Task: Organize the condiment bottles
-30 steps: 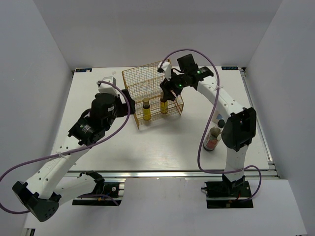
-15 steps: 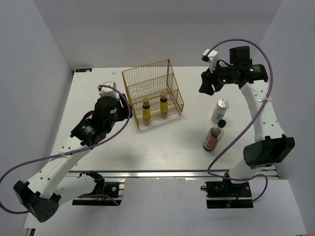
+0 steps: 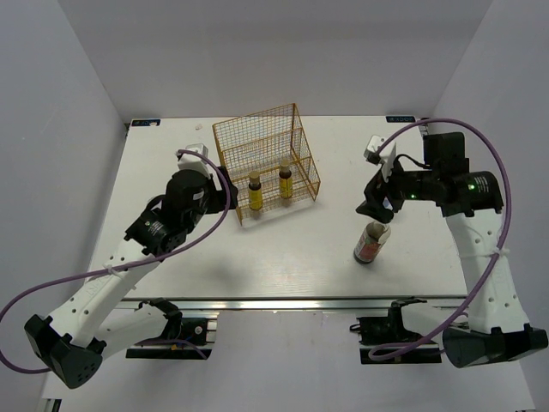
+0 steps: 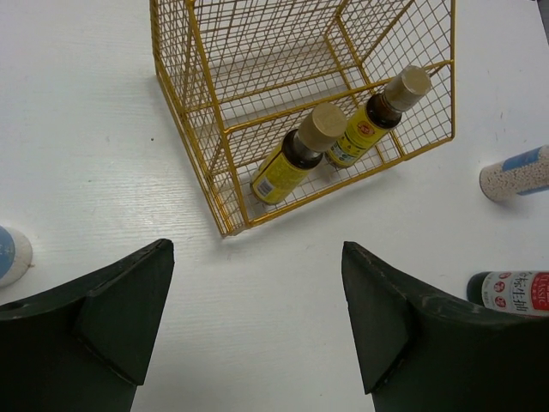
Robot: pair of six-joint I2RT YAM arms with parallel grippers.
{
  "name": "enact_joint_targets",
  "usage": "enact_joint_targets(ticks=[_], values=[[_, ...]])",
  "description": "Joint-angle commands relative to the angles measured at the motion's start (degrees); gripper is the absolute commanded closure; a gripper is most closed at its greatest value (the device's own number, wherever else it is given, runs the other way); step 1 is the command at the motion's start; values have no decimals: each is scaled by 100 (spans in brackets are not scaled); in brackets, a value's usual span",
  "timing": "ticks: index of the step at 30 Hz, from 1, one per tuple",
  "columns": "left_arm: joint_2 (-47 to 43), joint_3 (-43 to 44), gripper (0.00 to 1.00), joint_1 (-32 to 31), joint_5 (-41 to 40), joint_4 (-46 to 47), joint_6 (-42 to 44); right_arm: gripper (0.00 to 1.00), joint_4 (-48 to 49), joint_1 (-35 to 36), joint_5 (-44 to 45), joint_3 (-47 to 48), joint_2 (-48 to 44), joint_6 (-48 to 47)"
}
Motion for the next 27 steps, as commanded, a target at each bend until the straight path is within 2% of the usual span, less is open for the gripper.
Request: enact_joint_targets(ticks=[1, 5, 8, 16, 27], values=[[-259, -75, 11, -4, 206, 110, 98, 22, -129, -20, 303, -90, -120, -147], [-417, -286, 11, -4, 328, 163, 55, 22, 71, -20, 1163, -343, -278, 379], [-444, -348, 11, -4, 399, 207, 37, 21, 336, -11, 1446, -634, -331, 671], [-514, -260, 11, -4, 469, 136, 134, 20, 512, -20, 1938, -828, -199, 1198], [-611, -366, 11, -4, 522, 110, 37, 26, 169, -20, 2080, -1135, -392, 1050]])
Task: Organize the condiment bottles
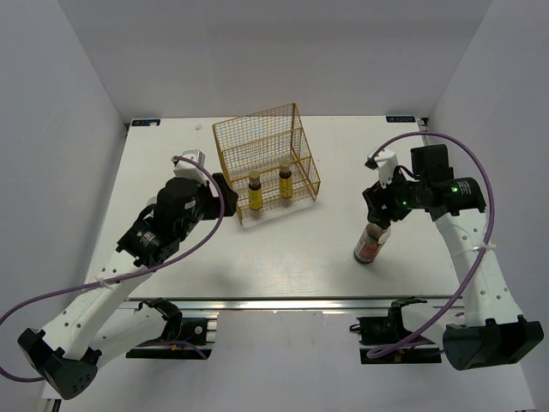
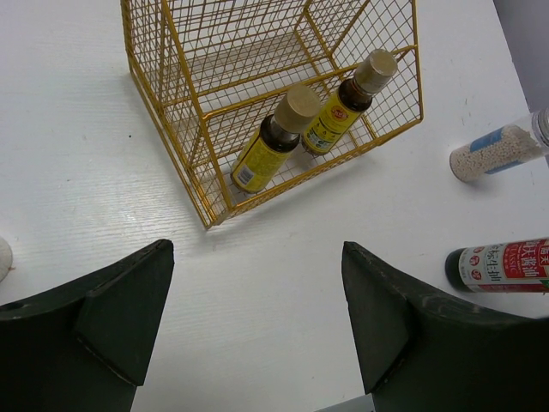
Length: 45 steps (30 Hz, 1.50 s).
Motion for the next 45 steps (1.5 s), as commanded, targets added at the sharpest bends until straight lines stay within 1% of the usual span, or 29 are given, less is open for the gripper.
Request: enact_joint_targets(ticks=[1, 11, 22, 26, 30, 31, 32, 33, 36, 37, 39, 40, 42, 43, 45], values=[[-86, -49, 11, -4, 83, 12, -27, 27, -150, -12, 16, -32, -196, -54], [-69, -5, 11, -4, 101, -15, 9, 39, -326, -12, 139, -93, -284, 24], [-51, 13, 11, -4, 127, -15, 35, 41, -449, -12, 236, -190, -363, -11], [-51, 22, 11, -4, 118, -41, 26, 47, -476, -20, 262, -207, -354, -37], [-60, 4, 11, -4, 118, -50, 18, 51, -432, -20, 192, -234, -363, -37], [-60, 4, 11, -4, 118, -50, 18, 53, -432, -20, 166, -234, -363, -37], [-51, 13, 11, -4, 118, -50, 18, 57, -432, -20, 157, -234, -337, -28], [-51, 22, 11, -13, 118, -67, 26, 57, -449, -20, 157, -234, -336, -54], [-33, 31, 11, -4, 101, -59, 26, 69, -467, -20, 122, -225, -336, -98], [-33, 39, 11, -4, 101, -41, 35, 76, -467, -20, 78, -216, -336, -133], [-16, 57, 11, -4, 101, -50, 35, 83, -441, -20, 34, -129, -328, -151], [-16, 66, 12, -4, 101, -33, 35, 88, -423, -20, -27, -85, -310, -169], [-7, 83, 12, -4, 92, -41, 35, 94, -362, -20, -106, 126, -249, -160], [-7, 101, 12, -4, 83, -41, 44, 100, -344, -20, -176, 222, -214, -134], [-7, 127, 12, -4, 48, -67, 61, 100, -309, -20, -265, 581, -38, -107]])
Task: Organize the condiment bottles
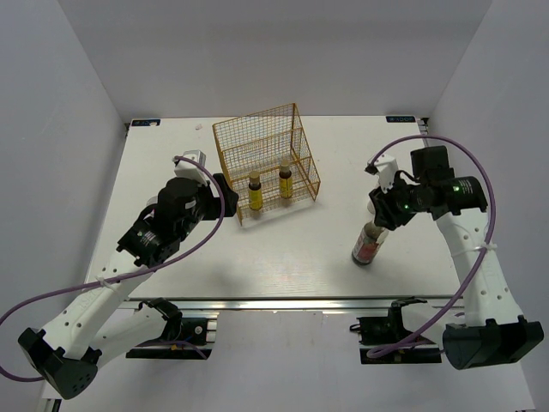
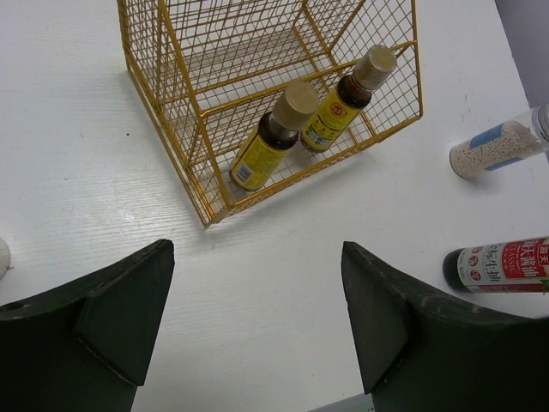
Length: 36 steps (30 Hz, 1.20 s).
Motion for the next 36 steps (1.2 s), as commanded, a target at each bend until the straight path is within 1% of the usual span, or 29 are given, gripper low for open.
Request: enact_joint_targets(ticks=[1, 5, 15, 23, 25, 26, 29, 30, 36], values=[[-7, 166, 12, -4, -7, -104, 70, 100, 225, -16, -439, 780, 237, 46], [2, 237, 12, -4, -60, -201, 97, 100, 216, -16, -668, 1613, 642, 107], [-7, 325, 12, -4, -165, -298, 53, 100, 321, 10, -1257, 3188, 1741, 397], [19, 430, 12, -4, -270, -430, 53, 100, 418, 133, -1337, 5040, 2795, 512], [28, 422, 12, -4, -279, -430, 53, 100, 506, 142, -1354, 5332, 3058, 573], [28, 422, 12, -4, -279, -421, 53, 100, 567, 160, -1354, 5577, 3138, 617], [46, 430, 12, -4, -297, -430, 44, 100, 979, 247, -1354, 5834, 3350, 792], [46, 430, 12, -4, -314, -430, 35, 100, 1303, 274, -1311, 5843, 3385, 837], [63, 448, 12, -4, -402, -430, 26, 100, 2324, 529, -1056, 5922, 3595, 1109]])
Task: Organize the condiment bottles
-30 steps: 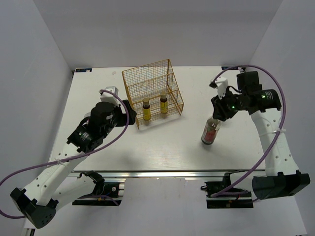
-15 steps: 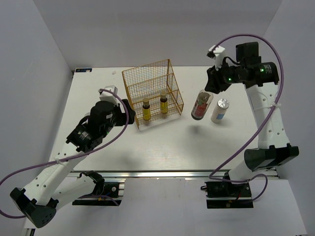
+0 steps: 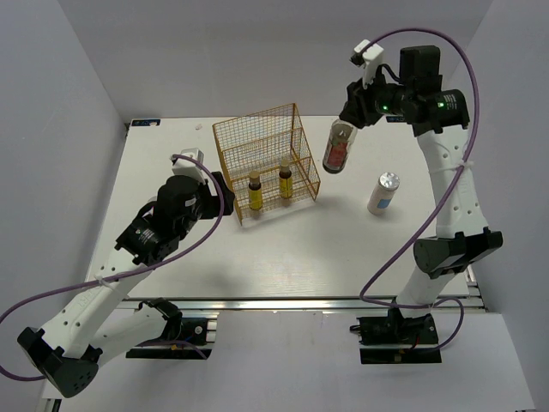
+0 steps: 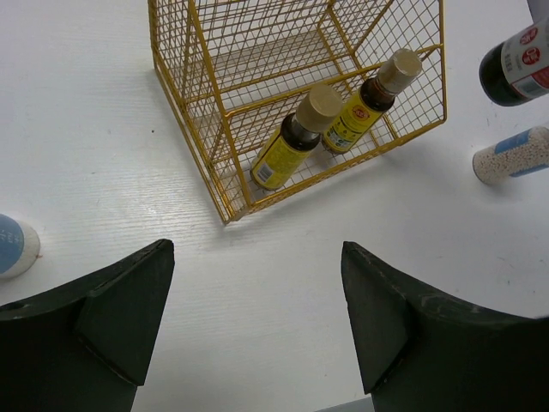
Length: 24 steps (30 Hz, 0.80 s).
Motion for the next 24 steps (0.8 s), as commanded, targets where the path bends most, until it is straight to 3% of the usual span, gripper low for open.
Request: enact_joint_targets(ticks=[1, 14, 24], values=[[-2, 227, 12, -4, -171, -78, -11, 100, 1629, 116, -61, 491, 9, 305], [156, 236, 12, -4, -250, 115, -28, 100, 3274, 362, 124, 913, 607, 841], [209, 236, 12, -4, -311, 203, -81, 100, 3899, 537, 150, 1107, 906, 1175]])
